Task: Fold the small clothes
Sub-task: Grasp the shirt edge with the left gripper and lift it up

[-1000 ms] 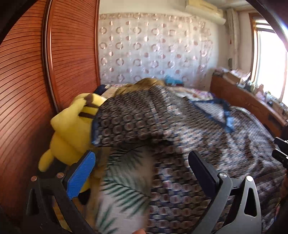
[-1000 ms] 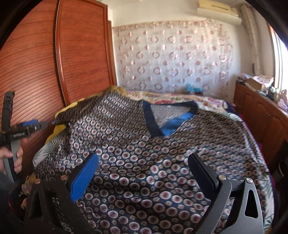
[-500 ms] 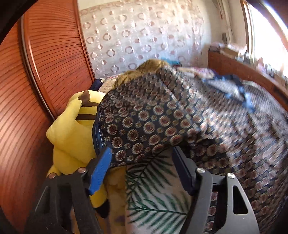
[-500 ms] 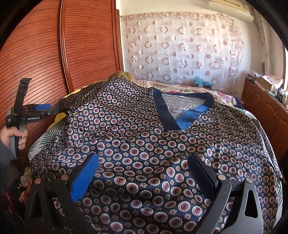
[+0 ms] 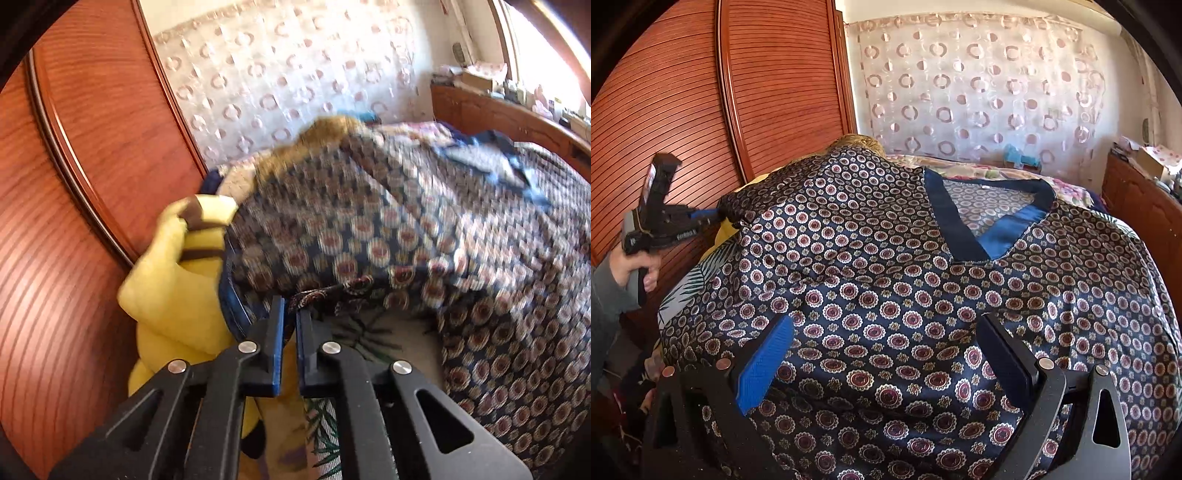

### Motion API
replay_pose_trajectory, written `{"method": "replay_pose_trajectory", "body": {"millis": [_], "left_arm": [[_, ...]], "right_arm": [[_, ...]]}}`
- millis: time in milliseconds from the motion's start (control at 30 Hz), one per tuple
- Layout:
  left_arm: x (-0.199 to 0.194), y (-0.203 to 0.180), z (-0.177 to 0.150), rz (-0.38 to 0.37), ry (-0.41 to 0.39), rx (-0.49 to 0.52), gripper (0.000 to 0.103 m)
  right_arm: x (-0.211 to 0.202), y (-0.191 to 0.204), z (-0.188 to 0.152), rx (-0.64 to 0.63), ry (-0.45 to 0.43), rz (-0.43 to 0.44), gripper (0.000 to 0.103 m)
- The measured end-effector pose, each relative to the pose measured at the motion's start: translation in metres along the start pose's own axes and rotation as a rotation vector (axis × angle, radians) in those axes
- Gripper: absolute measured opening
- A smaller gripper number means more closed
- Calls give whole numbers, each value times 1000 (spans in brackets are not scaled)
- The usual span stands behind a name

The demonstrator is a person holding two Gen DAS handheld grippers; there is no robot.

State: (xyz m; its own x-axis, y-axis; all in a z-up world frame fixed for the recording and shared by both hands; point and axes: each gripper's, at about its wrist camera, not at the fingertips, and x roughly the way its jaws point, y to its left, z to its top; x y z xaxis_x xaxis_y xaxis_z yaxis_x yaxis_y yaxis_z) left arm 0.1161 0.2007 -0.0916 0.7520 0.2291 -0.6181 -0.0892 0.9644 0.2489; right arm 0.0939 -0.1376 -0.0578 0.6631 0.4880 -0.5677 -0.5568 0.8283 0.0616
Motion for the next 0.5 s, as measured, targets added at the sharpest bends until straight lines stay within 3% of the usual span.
{"method": "replay_pose_trajectory", "body": {"millis": [100, 233, 500], "left_arm": [[-23, 4, 20, -47, -63, -28, 5], [-58, -21, 61, -96, -144, 47, 5], [-78, -84, 98, -266, -182, 113, 5]], "right_arm": [[-2, -4, -1, 3, 0, -6, 99], [-8, -6, 0, 18, -16, -18, 99], [-29, -17, -5, 54, -52, -34, 99]]}}
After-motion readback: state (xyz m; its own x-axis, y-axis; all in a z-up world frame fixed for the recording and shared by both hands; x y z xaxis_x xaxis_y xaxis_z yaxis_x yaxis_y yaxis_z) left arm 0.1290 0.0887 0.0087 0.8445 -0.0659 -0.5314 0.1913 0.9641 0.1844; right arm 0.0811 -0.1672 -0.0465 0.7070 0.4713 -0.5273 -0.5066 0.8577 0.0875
